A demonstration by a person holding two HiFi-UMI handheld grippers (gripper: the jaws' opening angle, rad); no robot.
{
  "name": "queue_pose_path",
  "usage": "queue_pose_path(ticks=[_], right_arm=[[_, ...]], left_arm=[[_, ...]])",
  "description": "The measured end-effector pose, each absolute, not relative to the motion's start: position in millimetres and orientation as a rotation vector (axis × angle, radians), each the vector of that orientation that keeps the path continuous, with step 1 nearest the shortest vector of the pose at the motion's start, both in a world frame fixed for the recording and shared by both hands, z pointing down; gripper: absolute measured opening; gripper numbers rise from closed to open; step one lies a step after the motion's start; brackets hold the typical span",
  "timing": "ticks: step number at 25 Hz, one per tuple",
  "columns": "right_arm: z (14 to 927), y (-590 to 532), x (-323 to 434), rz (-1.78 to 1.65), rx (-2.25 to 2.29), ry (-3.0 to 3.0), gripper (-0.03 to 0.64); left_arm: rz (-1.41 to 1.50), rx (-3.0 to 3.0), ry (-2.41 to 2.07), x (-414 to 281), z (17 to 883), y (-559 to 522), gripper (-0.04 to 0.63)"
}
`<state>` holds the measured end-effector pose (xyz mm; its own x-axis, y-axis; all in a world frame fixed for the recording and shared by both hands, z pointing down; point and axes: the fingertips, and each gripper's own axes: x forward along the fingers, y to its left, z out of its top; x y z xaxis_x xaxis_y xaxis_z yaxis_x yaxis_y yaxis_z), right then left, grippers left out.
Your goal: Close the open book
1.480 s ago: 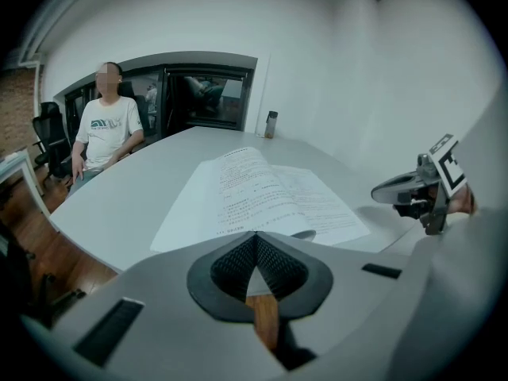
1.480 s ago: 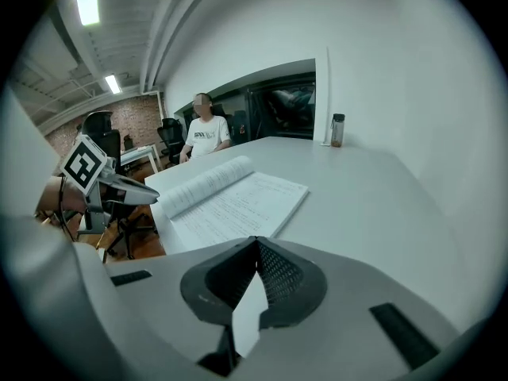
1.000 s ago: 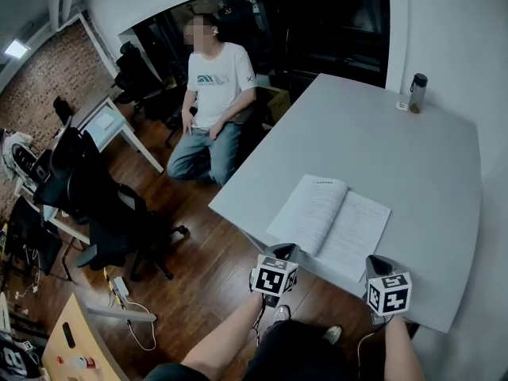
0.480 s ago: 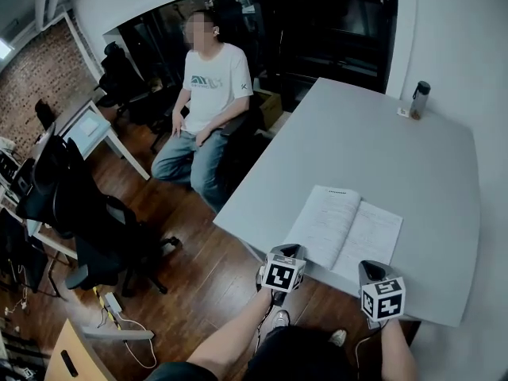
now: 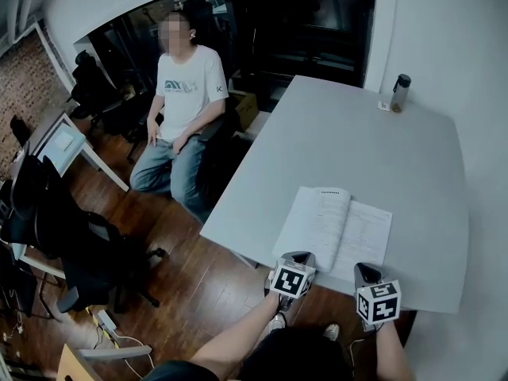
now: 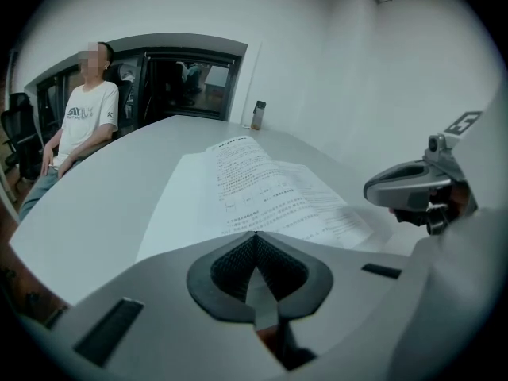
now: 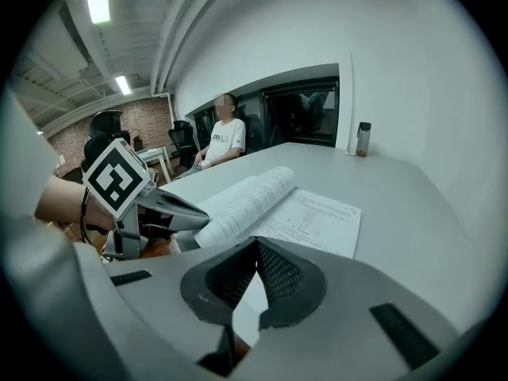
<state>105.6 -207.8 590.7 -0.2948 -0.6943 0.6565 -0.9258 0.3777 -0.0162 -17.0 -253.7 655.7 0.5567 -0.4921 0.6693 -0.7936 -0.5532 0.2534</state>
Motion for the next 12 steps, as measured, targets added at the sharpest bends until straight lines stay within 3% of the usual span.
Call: queue_pose_path(ticks=[12], right_arm=[[585.1,-210.3,153.4,0.561,1.422,-2.105,0.005]], left_arm=[[0.646,2.352,-0.948,63.4,617.5,-228.9,0.005]])
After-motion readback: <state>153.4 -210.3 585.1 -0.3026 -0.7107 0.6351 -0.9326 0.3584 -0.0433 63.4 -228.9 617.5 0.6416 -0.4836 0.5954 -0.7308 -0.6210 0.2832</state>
